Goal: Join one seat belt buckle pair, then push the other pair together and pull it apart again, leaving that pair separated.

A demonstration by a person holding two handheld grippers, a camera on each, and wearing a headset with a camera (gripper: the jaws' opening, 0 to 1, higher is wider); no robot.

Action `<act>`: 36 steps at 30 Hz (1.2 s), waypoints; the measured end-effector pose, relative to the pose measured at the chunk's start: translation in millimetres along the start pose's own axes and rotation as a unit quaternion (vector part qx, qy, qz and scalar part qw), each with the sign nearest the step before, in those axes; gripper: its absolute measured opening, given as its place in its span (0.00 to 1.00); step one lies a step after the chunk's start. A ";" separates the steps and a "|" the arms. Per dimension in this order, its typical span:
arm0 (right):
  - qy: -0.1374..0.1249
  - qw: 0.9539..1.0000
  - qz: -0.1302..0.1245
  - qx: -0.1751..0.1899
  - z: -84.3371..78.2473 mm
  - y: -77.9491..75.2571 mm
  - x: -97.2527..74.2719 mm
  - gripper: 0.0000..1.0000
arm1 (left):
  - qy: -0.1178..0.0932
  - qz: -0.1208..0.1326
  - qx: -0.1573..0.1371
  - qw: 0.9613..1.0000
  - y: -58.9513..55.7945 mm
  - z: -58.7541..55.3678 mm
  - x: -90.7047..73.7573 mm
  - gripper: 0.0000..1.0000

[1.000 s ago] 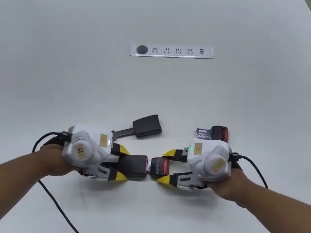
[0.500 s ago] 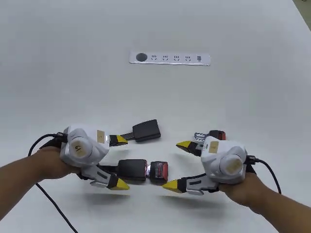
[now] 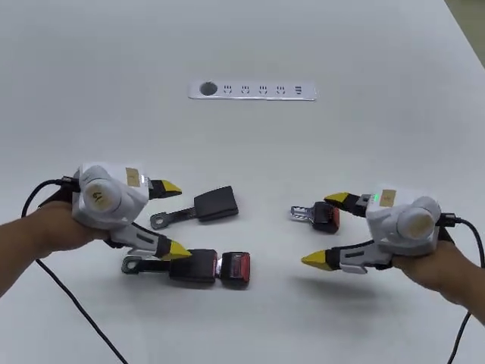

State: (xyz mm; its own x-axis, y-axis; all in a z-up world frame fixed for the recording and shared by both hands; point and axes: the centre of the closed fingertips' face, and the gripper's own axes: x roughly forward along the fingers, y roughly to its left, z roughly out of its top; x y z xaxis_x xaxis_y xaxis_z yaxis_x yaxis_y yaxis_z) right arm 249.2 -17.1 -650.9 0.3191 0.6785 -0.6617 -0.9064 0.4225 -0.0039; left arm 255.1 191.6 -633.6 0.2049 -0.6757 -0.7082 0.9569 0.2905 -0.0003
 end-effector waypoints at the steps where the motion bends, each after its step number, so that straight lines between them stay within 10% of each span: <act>1: 0.002 1.000 -0.002 0.002 -2.3 -4.3 -0.8 0.71 | 0.000 -0.001 -0.006 1.000 1.0 2.7 3.8 0.69; 11: 0.007 1.000 0.008 0.023 -13.7 -31.3 5.9 0.71 | 0.012 -0.007 -0.008 1.000 27.6 1.5 31.8 0.68; 27: 0.043 0.998 0.053 0.006 -32.8 -27.1 18.3 0.60 | 0.051 -0.054 -0.005 0.997 23.3 -15.8 65.0 0.58; 33: 0.053 0.996 0.066 -0.011 -29.6 -22.6 18.7 0.48 | 0.046 -0.059 0.018 0.997 22.9 -10.7 65.0 0.38; 36: 0.064 0.995 0.067 -0.044 -31.2 -19.0 19.8 0.44 | 0.052 -0.071 0.083 0.993 16.4 -10.9 67.4 0.36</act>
State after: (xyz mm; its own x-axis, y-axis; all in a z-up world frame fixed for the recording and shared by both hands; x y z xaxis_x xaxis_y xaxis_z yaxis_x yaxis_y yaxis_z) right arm 264.2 -30.4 -687.3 0.1605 0.6416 -0.7501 -0.9610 0.2750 0.0295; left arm 282.3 158.2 -689.1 0.0509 -0.6260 -0.7782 0.9972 0.0748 0.0050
